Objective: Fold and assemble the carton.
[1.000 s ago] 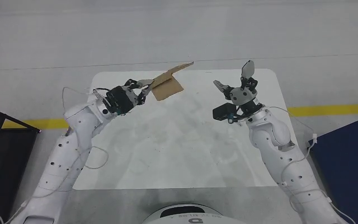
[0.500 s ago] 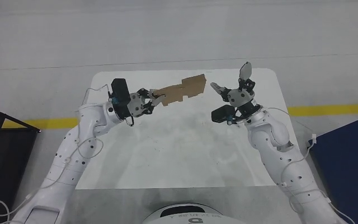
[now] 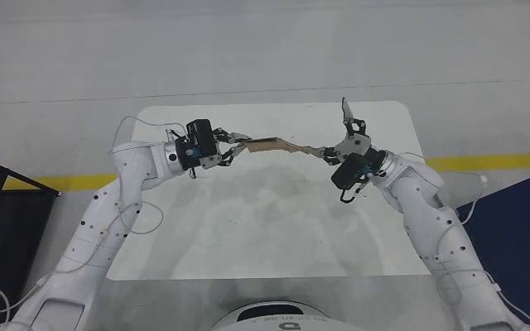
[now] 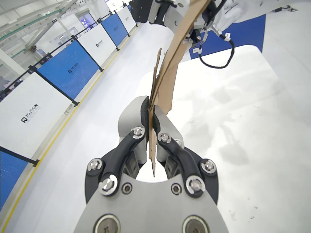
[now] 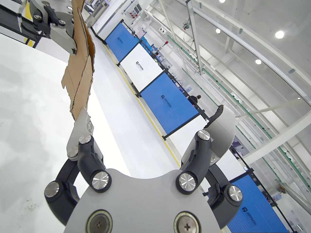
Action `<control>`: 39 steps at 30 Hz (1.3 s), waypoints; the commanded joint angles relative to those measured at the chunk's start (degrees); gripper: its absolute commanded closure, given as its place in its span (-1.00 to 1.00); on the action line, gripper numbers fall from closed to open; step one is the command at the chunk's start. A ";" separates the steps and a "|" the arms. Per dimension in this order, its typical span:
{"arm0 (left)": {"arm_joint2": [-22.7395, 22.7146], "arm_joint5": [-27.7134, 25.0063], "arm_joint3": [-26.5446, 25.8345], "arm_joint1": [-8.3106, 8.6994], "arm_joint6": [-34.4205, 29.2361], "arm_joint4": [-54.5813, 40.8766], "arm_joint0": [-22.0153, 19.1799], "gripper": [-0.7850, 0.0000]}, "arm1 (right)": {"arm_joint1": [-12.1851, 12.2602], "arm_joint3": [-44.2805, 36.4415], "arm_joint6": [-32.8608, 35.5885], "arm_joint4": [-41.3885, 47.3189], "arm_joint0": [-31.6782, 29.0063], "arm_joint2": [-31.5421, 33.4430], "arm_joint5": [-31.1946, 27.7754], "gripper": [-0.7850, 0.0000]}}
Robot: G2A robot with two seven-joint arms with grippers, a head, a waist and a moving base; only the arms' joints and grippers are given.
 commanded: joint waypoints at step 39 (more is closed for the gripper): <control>0.51 2.75 0.50 2.45 10.22 14.70 0.47 1.00 | -0.31 1.20 8.99 -3.26 9.02 -9.43 -16.77 0.23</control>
